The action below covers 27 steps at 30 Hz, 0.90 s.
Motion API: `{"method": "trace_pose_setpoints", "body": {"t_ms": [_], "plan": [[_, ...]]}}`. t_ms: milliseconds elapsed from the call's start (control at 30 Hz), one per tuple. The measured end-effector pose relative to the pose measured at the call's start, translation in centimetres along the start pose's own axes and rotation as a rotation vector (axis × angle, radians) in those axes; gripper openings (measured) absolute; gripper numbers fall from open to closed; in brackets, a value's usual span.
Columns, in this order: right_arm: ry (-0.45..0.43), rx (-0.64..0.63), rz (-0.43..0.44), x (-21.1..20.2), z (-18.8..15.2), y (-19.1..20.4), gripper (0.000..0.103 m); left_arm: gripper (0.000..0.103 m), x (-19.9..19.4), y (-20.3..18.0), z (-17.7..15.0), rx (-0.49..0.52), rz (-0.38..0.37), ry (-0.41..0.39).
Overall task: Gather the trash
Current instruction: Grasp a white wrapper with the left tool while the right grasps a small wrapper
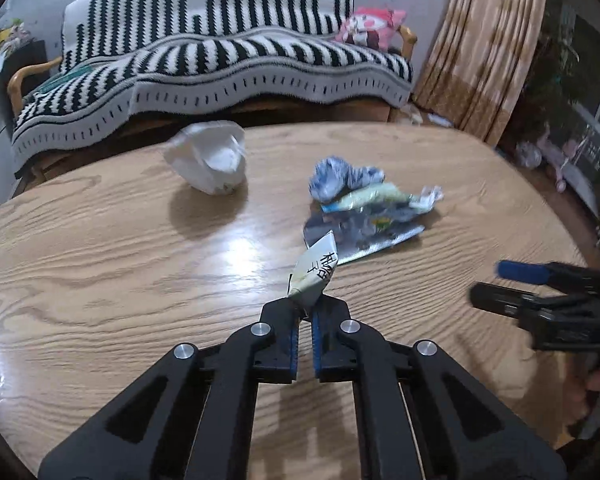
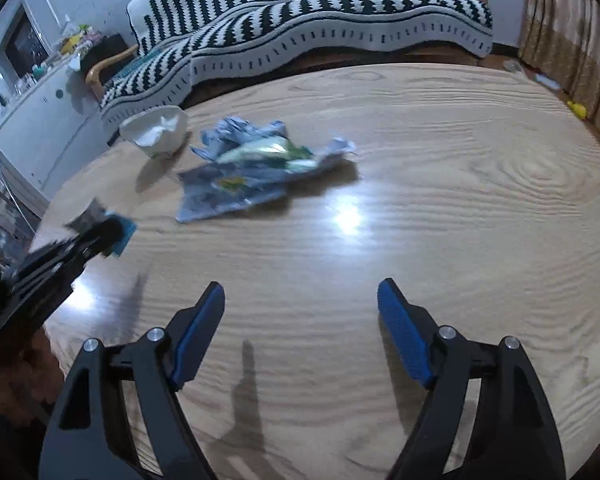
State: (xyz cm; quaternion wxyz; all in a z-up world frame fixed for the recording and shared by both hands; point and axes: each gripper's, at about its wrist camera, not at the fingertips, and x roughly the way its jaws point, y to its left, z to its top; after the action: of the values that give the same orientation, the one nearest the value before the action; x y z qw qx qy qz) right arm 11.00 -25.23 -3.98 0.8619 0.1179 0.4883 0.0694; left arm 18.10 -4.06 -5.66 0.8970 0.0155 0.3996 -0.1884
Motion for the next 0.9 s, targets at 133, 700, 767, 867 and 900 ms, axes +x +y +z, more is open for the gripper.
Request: {"method": "trace_pose_setpoints", "body": {"t_ms": [133, 700, 767, 867, 900], "plan": [[0.011, 0.077, 0.067, 1.3, 1.9, 0.3, 0.077, 0.004, -1.2, 0.9, -0.2, -0.030, 0.008, -0.004], [0.023, 0.398, 0.068, 5.0, 8.3, -3.7, 0.010, 0.004, -1.4, 0.7, -0.6, -0.034, 0.027, 0.022], [-0.003, 0.369, 0.053, 3.6, 7.7, -3.8, 0.009, 0.004, -1.4, 0.4, -0.4, -0.034, 0.021, 0.021], [-0.041, 0.321, 0.040, 0.4, 6.4, -4.2, 0.008, 0.004, -1.8, -1.0, -0.2, -0.028, 0.006, 0.014], [-0.051, 0.301, 0.036, -1.0, 5.8, -4.5, 0.008, 0.004, -2.0, -1.9, -0.2, -0.024, -0.008, 0.013]]}}
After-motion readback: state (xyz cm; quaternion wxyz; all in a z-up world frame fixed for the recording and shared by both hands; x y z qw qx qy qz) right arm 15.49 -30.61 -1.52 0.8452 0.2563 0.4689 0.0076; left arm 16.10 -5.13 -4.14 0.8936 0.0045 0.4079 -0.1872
